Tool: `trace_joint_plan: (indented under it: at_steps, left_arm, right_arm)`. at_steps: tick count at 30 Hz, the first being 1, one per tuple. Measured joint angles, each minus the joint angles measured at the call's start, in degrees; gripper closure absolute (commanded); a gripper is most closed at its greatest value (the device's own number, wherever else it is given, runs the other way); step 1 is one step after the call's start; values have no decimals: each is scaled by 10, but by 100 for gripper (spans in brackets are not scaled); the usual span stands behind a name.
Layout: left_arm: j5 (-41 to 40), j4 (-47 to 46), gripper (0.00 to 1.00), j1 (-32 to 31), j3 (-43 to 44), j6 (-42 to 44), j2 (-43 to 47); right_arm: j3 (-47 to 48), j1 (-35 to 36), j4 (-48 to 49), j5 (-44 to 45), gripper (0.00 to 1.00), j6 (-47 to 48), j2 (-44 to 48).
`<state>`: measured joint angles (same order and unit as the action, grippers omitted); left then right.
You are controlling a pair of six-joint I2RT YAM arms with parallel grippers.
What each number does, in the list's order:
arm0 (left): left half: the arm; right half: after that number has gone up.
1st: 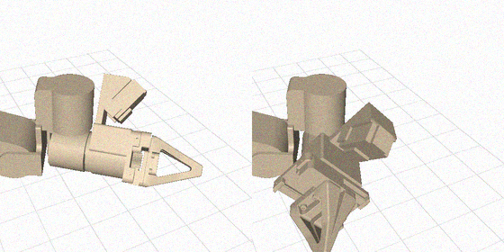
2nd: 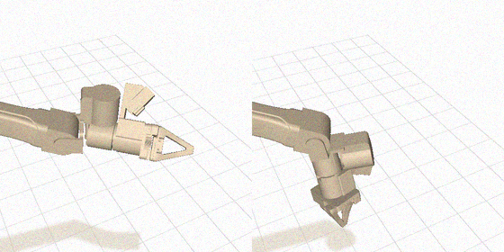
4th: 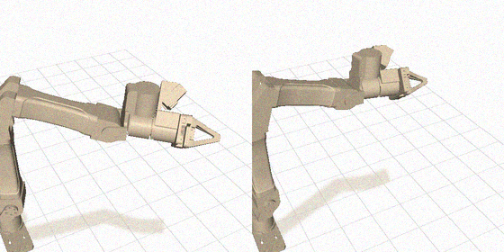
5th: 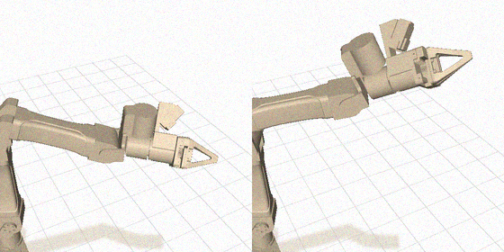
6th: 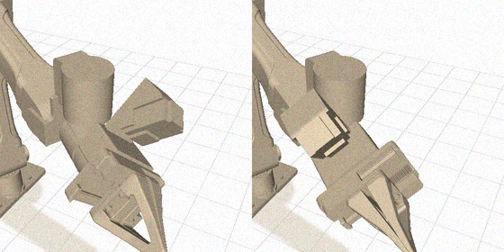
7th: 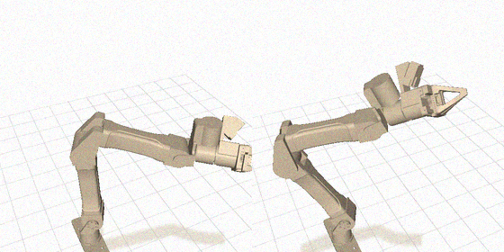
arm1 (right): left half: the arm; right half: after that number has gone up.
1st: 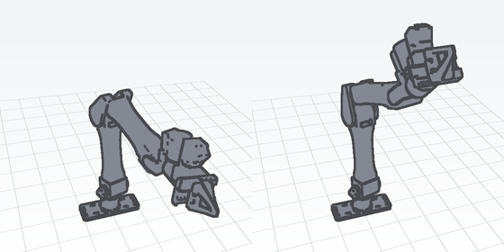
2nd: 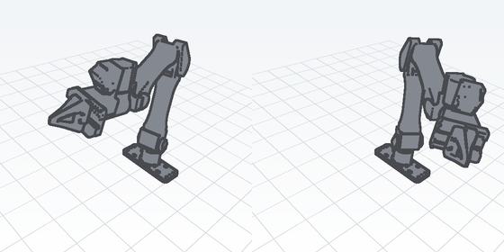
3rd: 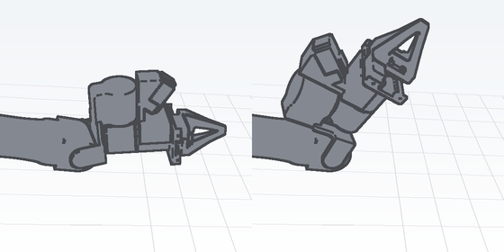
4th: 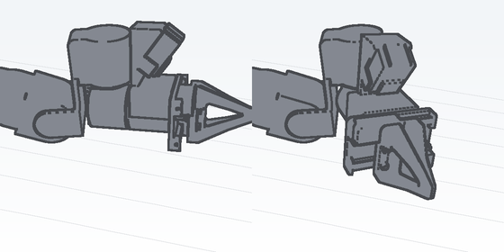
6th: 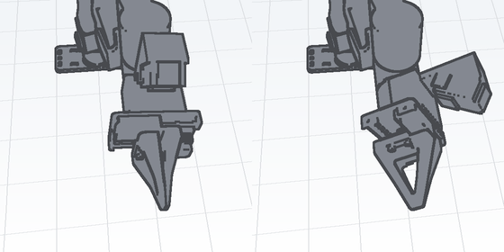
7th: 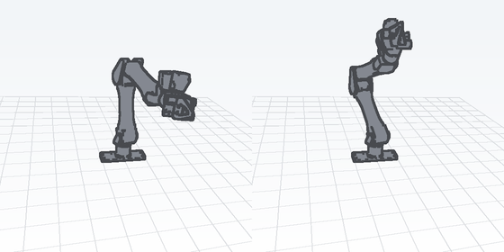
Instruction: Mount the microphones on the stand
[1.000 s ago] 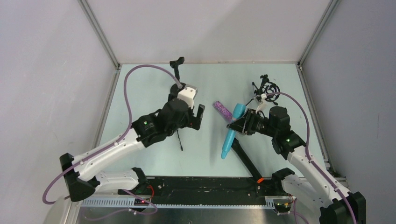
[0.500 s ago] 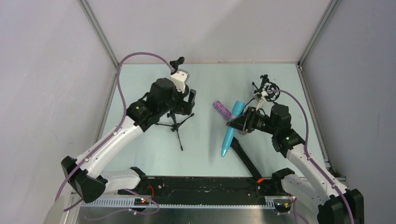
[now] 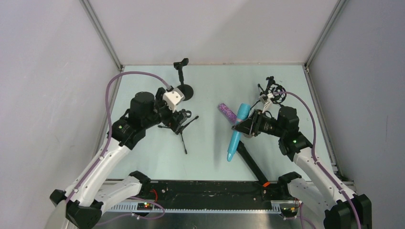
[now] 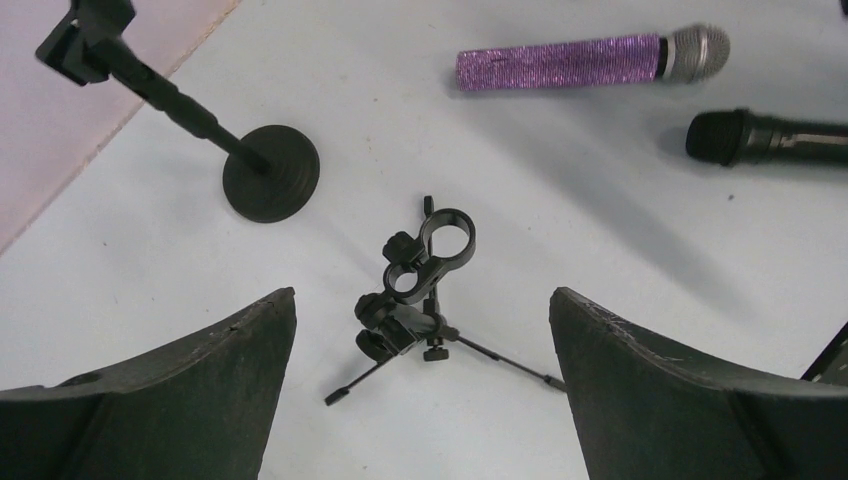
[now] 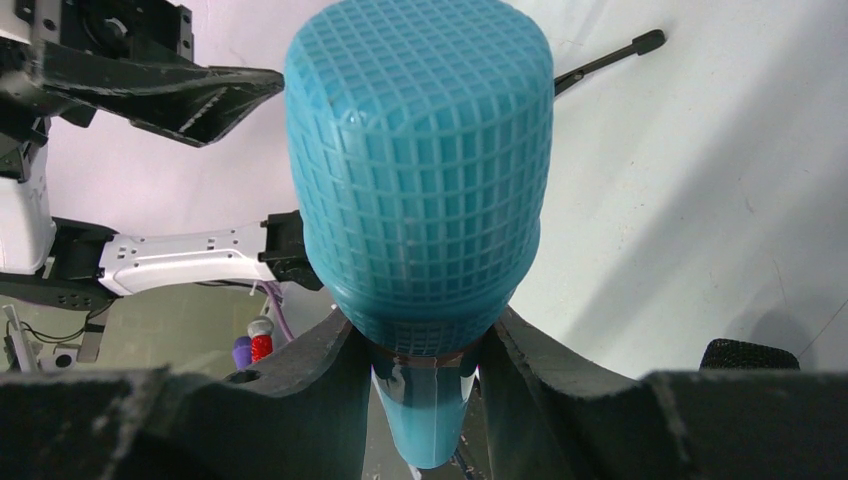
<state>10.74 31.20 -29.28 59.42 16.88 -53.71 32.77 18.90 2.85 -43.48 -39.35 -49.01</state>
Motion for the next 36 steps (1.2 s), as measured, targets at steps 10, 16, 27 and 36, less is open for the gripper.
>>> trace_joint_plan:
  at_steps: [10, 16, 27, 36]
  left_arm:
    - [21, 1, 0, 0, -15, 115, -71]
    - [9, 1, 3, 3, -15, 143, -134]
    - [-21, 7, 46, 13, -14, 151, -179]
    - [-14, 8, 90, 16, -13, 163, -182]
  right_arm:
    - [0, 0, -11, -3, 100, 4, 6]
    - [0, 0, -21, -5, 100, 9, 6]
    - [0, -2, -25, -6, 100, 17, 0]
    - [0, -3, -21, -10, 100, 14, -5]
